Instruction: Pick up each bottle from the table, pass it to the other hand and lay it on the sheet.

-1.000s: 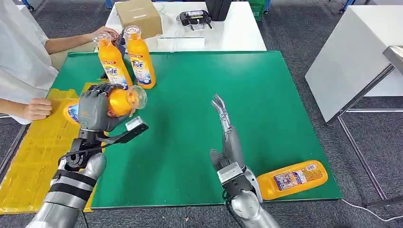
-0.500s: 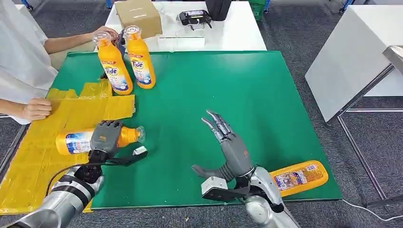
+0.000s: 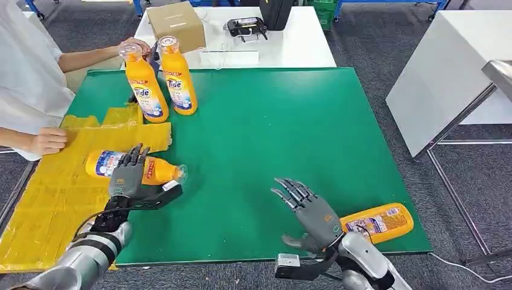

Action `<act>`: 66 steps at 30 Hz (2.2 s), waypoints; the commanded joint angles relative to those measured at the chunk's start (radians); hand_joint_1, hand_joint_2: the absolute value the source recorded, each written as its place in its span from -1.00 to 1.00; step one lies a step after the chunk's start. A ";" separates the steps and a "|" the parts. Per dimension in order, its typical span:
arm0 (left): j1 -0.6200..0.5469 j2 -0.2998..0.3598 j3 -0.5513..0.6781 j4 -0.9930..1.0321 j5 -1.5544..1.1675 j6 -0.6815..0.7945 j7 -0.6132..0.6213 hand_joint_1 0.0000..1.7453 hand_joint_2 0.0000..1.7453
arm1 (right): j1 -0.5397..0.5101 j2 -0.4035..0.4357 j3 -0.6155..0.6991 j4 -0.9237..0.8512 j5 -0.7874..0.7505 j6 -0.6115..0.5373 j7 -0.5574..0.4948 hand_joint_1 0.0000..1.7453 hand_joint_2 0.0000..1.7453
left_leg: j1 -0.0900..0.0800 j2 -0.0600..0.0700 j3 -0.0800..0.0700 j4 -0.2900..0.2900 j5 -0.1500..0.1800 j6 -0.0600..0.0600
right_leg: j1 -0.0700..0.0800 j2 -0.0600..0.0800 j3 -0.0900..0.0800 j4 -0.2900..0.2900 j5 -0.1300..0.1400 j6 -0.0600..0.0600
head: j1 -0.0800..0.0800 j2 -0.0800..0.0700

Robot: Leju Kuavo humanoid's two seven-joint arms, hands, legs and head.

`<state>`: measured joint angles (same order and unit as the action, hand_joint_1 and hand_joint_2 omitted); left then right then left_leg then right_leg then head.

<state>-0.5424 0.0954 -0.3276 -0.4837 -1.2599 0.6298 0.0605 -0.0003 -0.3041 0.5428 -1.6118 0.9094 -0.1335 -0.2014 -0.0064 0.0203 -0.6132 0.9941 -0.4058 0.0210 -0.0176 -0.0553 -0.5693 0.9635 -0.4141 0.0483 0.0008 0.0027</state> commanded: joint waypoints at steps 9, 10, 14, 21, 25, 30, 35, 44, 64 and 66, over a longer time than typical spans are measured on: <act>0.169 -0.056 0.334 -0.399 0.427 -0.116 -0.295 -1.00 1.00 | 0.216 -0.393 -0.103 -0.177 -0.115 0.088 -0.034 -1.00 1.00 | -0.004 -0.003 -0.003 0.001 -0.002 0.002 | -0.004 0.001 -0.002 0.000 -0.002 0.002 | 0.001 0.000; 0.169 -0.057 0.334 -0.396 0.427 -0.114 -0.296 -1.00 1.00 | 0.213 -0.389 -0.101 -0.177 -0.114 0.089 -0.034 -1.00 1.00 | -0.003 -0.003 -0.002 0.002 -0.003 0.001 | -0.003 0.002 0.000 0.000 -0.003 0.001 | 0.001 0.000; 0.168 -0.057 0.334 -0.393 0.427 -0.112 -0.297 -1.00 1.00 | 0.211 -0.386 -0.098 -0.176 -0.113 0.092 -0.033 -1.00 1.00 | -0.003 -0.002 -0.004 0.001 -0.002 0.002 | -0.004 0.001 -0.003 0.000 -0.002 0.002 | 0.001 0.000; 0.184 -0.063 0.337 -0.414 0.461 -0.114 -0.319 -1.00 1.00 | 0.255 -0.460 -0.118 -0.182 -0.120 0.108 0.038 -1.00 1.00 | -0.001 -0.002 -0.002 0.001 -0.003 0.001 | -0.002 0.003 -0.001 -0.001 -0.003 0.001 | 0.000 0.000; 0.202 -0.078 0.318 -0.444 0.467 -0.123 -0.309 -1.00 1.00 | 0.290 -0.474 -0.184 -0.136 -0.091 0.071 0.117 -1.00 1.00 | -0.002 -0.004 -0.003 0.002 -0.003 0.001 | -0.003 0.001 -0.001 0.000 -0.004 0.001 | 0.000 0.000; 0.250 -0.089 0.306 -0.502 0.461 -0.124 -0.276 -1.00 1.00 | 0.221 -0.296 -0.254 -0.010 0.159 -0.020 0.273 -1.00 1.00 | -0.002 -0.002 -0.003 -0.001 -0.002 0.001 | -0.002 0.003 -0.001 -0.003 -0.002 0.001 | 0.000 0.000; 0.288 -0.100 0.293 -0.575 0.453 -0.139 -0.265 -1.00 1.00 | 0.169 -0.209 -0.262 0.067 0.253 -0.003 0.310 -1.00 1.00 | 0.000 0.000 -0.004 -0.001 -0.002 0.001 | -0.001 0.003 -0.003 -0.003 -0.001 0.001 | 0.000 0.000; 0.297 -0.104 0.293 -0.588 0.461 -0.147 -0.262 -1.00 1.00 | 0.163 -0.175 -0.317 0.122 0.304 0.016 0.322 -1.00 1.00 | 0.000 0.000 -0.005 0.000 -0.002 0.002 | -0.001 0.003 -0.003 -0.002 -0.001 0.002 | 0.000 0.000; 0.233 -0.132 0.212 -0.517 0.540 -0.155 -0.327 -1.00 1.00 | -0.044 -0.078 -0.290 0.594 0.244 0.071 0.215 -1.00 1.00 | 0.002 0.003 0.000 -0.001 -0.001 0.000 | 0.001 0.007 0.001 -0.005 0.001 0.000 | 0.000 0.000; 0.233 -0.132 0.212 -0.517 0.540 -0.155 -0.327 -1.00 1.00 | -0.044 -0.078 -0.290 0.594 0.244 0.071 0.215 -1.00 1.00 | 0.001 0.011 0.001 -0.001 -0.002 0.001 | 0.000 0.011 -0.002 -0.004 0.003 -0.002 | 0.000 0.000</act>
<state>-0.2452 -0.0233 -0.0698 -1.0834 -0.7298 0.4780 -0.2655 0.0216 -0.4623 0.2163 -1.2885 1.1421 -0.0664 0.0191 -0.0082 0.0352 -0.6132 0.9942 -0.4088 0.0234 -0.0193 -0.0445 -0.5742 0.9621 -0.4128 0.0480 0.0011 0.0027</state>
